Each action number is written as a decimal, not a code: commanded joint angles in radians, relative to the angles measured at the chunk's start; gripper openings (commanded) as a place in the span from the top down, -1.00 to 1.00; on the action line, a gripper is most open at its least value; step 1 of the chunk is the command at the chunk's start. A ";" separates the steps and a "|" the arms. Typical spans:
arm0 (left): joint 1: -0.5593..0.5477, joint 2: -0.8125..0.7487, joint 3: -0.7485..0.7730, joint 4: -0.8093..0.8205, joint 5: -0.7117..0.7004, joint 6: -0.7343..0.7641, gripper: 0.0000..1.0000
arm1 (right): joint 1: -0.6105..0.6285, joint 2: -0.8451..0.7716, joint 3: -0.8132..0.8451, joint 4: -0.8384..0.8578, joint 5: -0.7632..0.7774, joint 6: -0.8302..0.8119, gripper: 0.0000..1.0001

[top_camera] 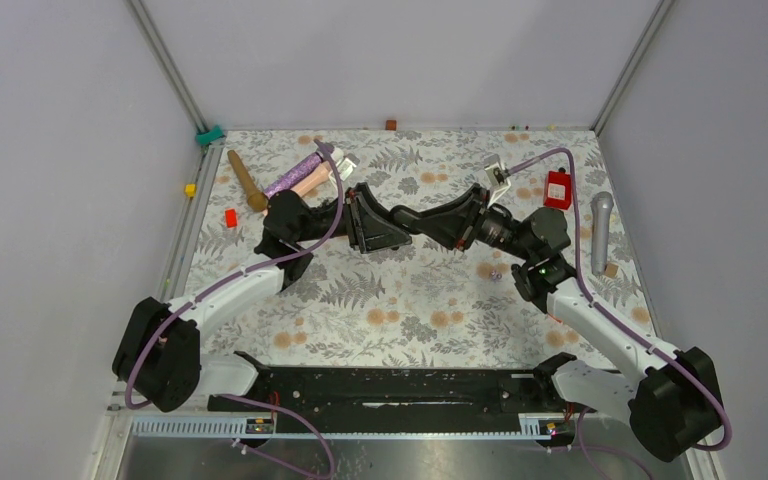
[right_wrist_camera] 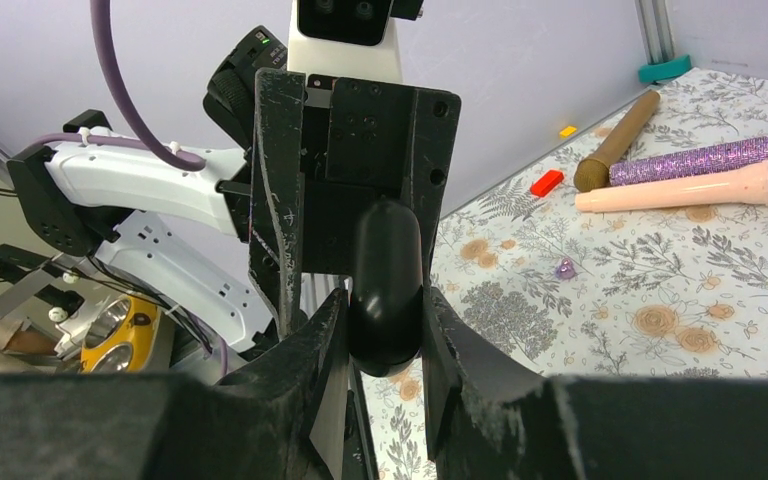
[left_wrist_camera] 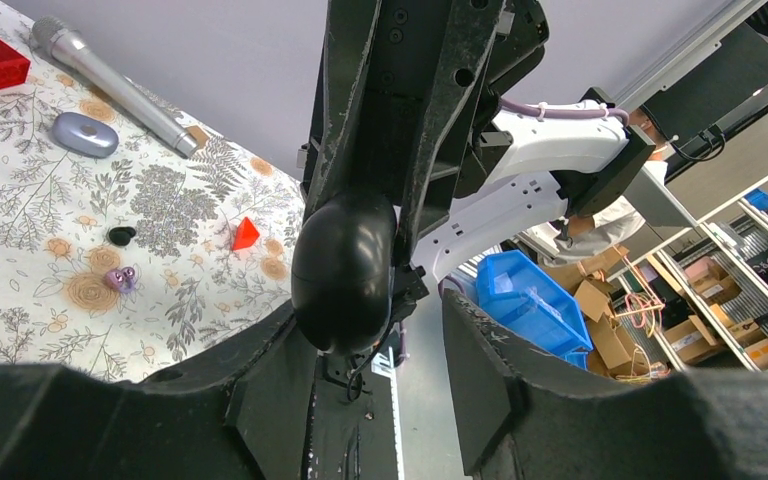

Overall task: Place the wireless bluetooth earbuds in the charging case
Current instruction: Adjust the charging case.

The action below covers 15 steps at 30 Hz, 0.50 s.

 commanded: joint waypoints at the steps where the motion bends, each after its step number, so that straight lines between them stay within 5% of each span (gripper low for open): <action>1: 0.002 -0.006 0.012 0.073 -0.006 -0.003 0.04 | 0.007 -0.008 -0.012 0.066 -0.013 -0.024 0.70; 7: 0.005 -0.002 0.014 0.072 -0.008 -0.001 0.32 | 0.008 -0.011 -0.014 0.058 -0.013 -0.041 0.70; 15: 0.009 -0.001 0.021 0.042 -0.019 0.006 0.40 | 0.014 -0.014 -0.018 0.066 -0.045 -0.054 0.72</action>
